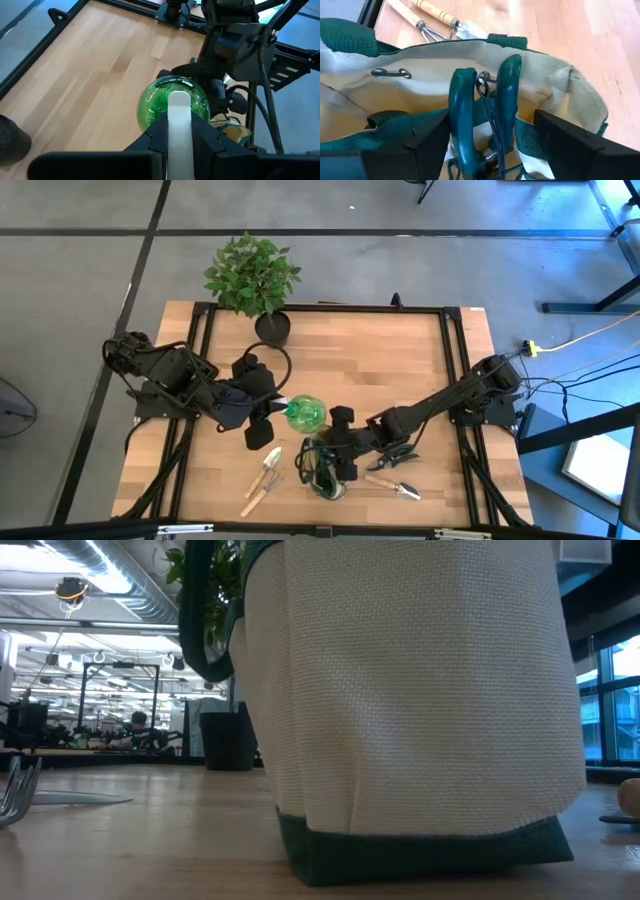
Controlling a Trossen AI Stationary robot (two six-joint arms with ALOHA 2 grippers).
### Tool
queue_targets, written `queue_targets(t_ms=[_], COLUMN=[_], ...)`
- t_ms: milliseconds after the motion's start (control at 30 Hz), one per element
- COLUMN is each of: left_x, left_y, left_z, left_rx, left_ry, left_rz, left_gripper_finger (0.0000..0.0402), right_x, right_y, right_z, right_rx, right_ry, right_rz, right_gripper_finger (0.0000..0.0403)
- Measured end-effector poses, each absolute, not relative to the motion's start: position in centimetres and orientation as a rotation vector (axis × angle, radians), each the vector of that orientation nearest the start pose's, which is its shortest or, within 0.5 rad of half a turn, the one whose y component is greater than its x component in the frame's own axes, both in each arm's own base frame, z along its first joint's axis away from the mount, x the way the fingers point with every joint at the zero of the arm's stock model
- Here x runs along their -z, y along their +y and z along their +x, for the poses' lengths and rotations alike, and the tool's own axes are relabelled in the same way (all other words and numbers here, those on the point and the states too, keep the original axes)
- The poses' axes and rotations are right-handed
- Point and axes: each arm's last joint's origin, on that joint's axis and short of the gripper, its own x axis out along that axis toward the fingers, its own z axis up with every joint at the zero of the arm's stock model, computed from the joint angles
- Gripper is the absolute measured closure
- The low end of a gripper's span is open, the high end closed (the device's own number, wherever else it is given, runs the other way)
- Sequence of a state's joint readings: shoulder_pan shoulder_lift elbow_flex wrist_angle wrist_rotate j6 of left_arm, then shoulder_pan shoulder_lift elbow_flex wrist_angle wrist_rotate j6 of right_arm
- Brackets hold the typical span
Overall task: Pick & Place Garden tools in Gardening bag
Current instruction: Put the green spray bottle into the brown gardening bag
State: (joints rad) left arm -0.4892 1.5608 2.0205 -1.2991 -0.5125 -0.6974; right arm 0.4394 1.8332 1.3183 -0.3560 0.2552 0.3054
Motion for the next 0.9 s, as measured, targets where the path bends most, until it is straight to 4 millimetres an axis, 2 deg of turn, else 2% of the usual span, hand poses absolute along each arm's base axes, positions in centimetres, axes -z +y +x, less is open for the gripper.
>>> queue_targets(t_ms=[167, 300, 367, 500, 600, 700, 900], left_x=[-46.1, -46.1, -46.0, -46.0, -46.0, -46.0, -45.4], left_y=[-11.6, -11.6, -11.6, -11.6, -11.4, -11.0, -10.6], left_z=[24.7, 24.7, 24.7, 24.7, 24.7, 24.8, 24.2], left_rx=[-0.271, -0.267, -0.267, -0.271, -0.289, -0.322, -0.37], left_ry=[0.681, 0.684, 0.688, 0.69, 0.685, 0.678, 0.754], left_rz=[-0.263, -0.265, -0.261, -0.269, -0.286, -0.301, -0.268], left_gripper_finger=[0.0364, 0.0364, 0.0364, 0.0364, 0.0364, 0.0364, 0.0364], right_x=[-23.2, -26.7, -28.7, -32.2, -32.8, -32.7, -31.0], right_y=[16.2, 16.3, 16.1, 15.1, 15.0, 15.9, 19.6], right_z=[36.0, 36.2, 36.2, 35.9, 35.7, 35.2, 34.5], right_rx=[-0.038, 0.007, 0.05, 0.157, 0.158, 0.123, 0.167], right_ry=[0.867, 0.894, 0.912, 0.969, 1.022, 1.09, 1.154], right_rz=[-0.008, 0.065, 0.154, 0.485, 0.583, 0.662, 0.752], right_gripper_finger=[0.0118, 0.0123, 0.0127, 0.014, 0.0152, 0.0161, 0.0169])
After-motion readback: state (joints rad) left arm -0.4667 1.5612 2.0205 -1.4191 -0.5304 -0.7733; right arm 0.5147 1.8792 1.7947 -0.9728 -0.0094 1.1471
